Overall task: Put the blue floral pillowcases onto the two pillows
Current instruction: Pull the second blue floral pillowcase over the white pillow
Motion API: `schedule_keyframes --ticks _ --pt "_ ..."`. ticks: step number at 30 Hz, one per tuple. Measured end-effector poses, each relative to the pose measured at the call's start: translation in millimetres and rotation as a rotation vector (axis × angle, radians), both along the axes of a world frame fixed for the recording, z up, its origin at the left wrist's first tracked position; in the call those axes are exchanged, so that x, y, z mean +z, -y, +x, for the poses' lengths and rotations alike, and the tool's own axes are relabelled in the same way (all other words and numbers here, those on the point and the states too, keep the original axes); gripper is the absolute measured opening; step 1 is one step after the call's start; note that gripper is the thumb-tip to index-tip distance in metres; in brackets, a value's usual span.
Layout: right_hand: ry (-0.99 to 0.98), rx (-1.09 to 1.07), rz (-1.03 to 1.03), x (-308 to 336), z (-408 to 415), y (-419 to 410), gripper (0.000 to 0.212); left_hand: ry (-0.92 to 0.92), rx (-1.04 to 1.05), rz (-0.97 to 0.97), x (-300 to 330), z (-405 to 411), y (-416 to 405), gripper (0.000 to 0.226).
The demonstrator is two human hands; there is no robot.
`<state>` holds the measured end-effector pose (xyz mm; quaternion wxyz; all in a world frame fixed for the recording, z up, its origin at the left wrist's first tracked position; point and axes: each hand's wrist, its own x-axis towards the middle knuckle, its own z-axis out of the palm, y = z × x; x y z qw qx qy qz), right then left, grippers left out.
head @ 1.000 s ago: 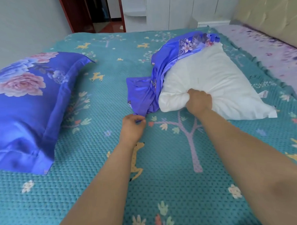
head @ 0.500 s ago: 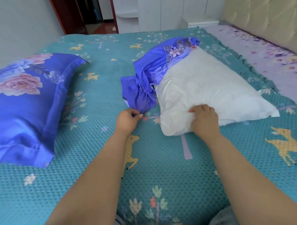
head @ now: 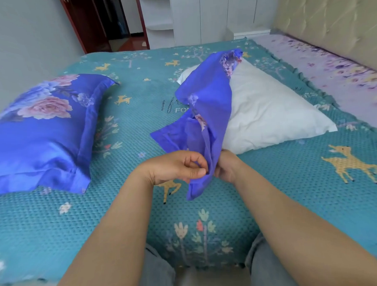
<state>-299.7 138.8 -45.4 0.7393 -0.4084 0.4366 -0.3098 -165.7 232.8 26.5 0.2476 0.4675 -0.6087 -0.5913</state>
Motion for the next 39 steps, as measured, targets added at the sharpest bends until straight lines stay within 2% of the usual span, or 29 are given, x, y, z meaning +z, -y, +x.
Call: schedule_keyframes --ticks 2,5,6,7,8,9,11,13,14,15,16,18,20,22,23,25,26,28,30,31,33,35,37,39 --pt "0.082 -0.023 0.029 2 4 -1 0.040 0.074 0.001 0.004 -4 9 -4 0.008" --pt "0.247 -0.071 0.074 7 2 2 0.058 0.241 -0.086 -0.004 -7 13 -8 0.015" --pt "0.284 -0.046 0.054 9 1 2 0.054 0.250 -0.102 0.006 -6 13 -10 0.014" --pt "0.297 -0.012 0.003 9 1 1 0.042 0.245 -0.108 0.014 -6 14 -11 0.012" --pt "0.265 -0.004 -0.067 9 1 1 0.026 0.234 -0.097 0.022 -4 15 -12 0.007" --pt "0.193 0.001 -0.133 10 1 -1 0.019 0.218 -0.037 0.008 -3 16 -12 0.002" --pt "0.129 0.143 -0.163 16 -2 -4 0.025 0.179 0.299 -0.107 -9 23 -2 0.014" --pt "0.119 0.383 -0.125 24 -11 -9 0.035 0.163 0.794 -0.260 -22 39 16 0.022" --pt "0.116 0.501 -0.112 28 -17 -13 0.037 0.191 0.954 -0.309 -30 48 25 0.024" --pt "0.112 0.591 -0.099 31 -22 -16 0.037 0.229 1.022 -0.317 -40 56 34 0.029" --pt "0.106 0.654 -0.096 36 -27 -20 0.037 0.269 1.019 -0.290 -50 63 40 0.037" --pt "-0.047 0.592 -0.112 44 -35 -17 0.028 0.459 0.916 -0.205 -74 72 50 0.056" --pt "-0.408 0.334 -0.198 43 -48 3 0.024 0.707 0.815 -0.214 -96 74 56 0.069" --pt "-0.874 0.080 -0.328 38 -70 26 0.017 0.823 0.781 -0.202 -110 74 61 0.077" --pt "-1.052 -0.017 -0.378 34 -80 33 0.021 0.870 0.781 -0.191 -115 75 64 0.080" --pt "-1.261 -0.159 -0.479 26 -90 31 0.049 0.932 0.766 -0.194 -118 75 69 0.081" --pt "-1.284 -0.280 -0.671 26 -90 28 0.057 0.907 0.739 -0.190 -118 76 72 0.081" --pt "-1.088 -0.426 -1.119 30 -73 18 0.059 0.814 0.678 -0.145 -114 79 77 0.081" --pt "-0.891 -0.198 -1.362 22 -49 8 0.051 0.831 0.623 -0.118 -111 81 77 0.076" --pt "-0.910 -0.061 -1.417 11 -39 4 0.048 0.859 0.619 -0.128 -109 80 75 0.073" --pt "-1.142 0.076 -1.438 -14 -29 4 0.050 0.916 0.654 -0.187 -109 79 70 0.068" --pt "-1.298 0.100 -1.313 -28 -31 14 0.045 0.972 0.689 -0.202 -107 79 63 0.068" --pt "-1.317 0.136 -1.203 -29 -36 24 0.032 1.026 0.664 -0.159 -105 78 58 0.066" --pt "-1.287 0.191 -1.186 -26 -39 28 0.026 1.089 0.612 -0.137 -101 74 57 0.050"
